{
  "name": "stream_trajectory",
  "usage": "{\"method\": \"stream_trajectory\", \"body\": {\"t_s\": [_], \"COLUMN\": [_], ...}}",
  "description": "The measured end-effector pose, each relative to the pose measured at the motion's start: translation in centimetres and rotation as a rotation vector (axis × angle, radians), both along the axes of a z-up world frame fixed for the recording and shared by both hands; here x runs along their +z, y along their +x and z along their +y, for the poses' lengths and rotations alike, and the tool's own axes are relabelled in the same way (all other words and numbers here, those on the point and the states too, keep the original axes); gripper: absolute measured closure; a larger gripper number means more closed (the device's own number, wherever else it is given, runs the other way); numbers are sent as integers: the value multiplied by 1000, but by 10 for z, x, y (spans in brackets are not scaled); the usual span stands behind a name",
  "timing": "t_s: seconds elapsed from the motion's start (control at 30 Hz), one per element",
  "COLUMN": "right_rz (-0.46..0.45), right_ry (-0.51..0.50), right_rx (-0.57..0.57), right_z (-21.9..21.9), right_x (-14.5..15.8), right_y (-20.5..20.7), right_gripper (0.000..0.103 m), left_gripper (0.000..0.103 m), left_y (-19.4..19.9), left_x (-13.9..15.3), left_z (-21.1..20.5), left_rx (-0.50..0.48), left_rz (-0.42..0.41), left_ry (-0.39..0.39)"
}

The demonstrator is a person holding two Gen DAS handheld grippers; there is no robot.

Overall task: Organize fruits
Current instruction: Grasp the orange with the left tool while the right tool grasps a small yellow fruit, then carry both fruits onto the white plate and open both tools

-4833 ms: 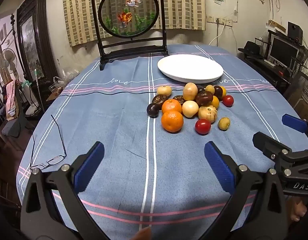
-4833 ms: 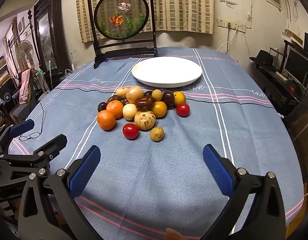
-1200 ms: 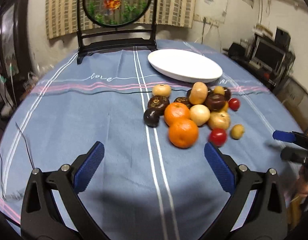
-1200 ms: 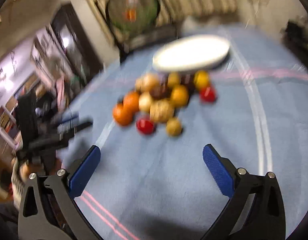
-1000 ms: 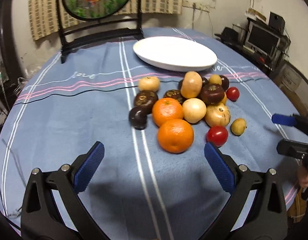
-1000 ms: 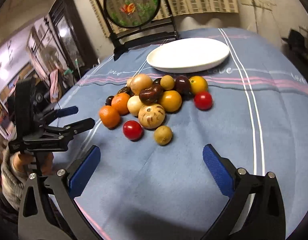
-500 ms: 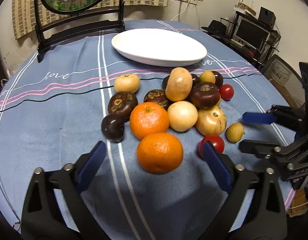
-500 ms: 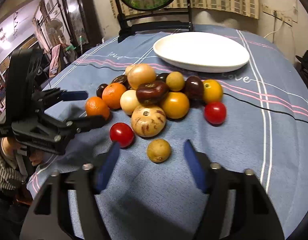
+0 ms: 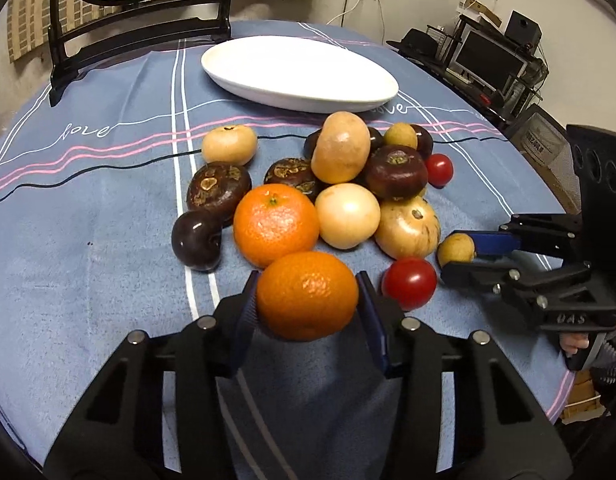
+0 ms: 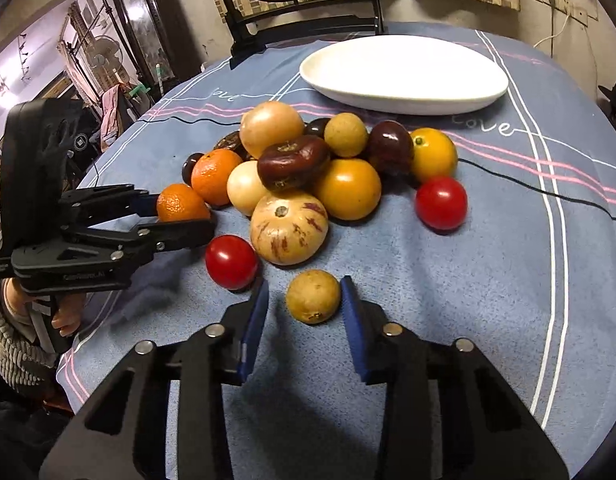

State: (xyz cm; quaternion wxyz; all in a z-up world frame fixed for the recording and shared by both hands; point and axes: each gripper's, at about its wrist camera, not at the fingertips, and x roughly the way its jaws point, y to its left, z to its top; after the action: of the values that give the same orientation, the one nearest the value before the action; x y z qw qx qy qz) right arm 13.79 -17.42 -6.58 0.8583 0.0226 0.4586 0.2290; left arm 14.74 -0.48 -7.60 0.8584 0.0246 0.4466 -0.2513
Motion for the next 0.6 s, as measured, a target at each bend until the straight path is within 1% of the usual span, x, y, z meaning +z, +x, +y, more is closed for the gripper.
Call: {"method": "stream_trajectory", "body": {"t_s": [0.03,0.13,0.23,0.33,0.4,0.5,0.53,0.6], "right_rz": [3,11,13,-12,-47,-145,-192,-240], "right_ry": [4,26,44,74,90,112,123,139], "right_rx": [-2,2,-2,-24,-41,-82,-101,-132], "right_z": [-1,-4,-8,-17,-23,-37,-43,-49], "right_x": [0,-2,-1,8,21,59,77,96], "right_y": [0,2,2,-1,-1,11,23,46], "right_gripper": [76,76,77,77,77,77,77,77], "left_gripper": [57,58,59,59,59,59,58,58], "left_y": [0,-2,-5,-8,-4,17,27,53], "left_x": [0,1,2,13,30,65,75,90], "left_z": [0,1,3,5,8,5,2,-5], "left_rx": [0,-1,1,12,22,46,51,71], "left_rz": [0,-4,-8,-41,-71,-151,-172,-203], "left_ry": [1,-2,-22,-27,-46,-36,-33,-25]}}
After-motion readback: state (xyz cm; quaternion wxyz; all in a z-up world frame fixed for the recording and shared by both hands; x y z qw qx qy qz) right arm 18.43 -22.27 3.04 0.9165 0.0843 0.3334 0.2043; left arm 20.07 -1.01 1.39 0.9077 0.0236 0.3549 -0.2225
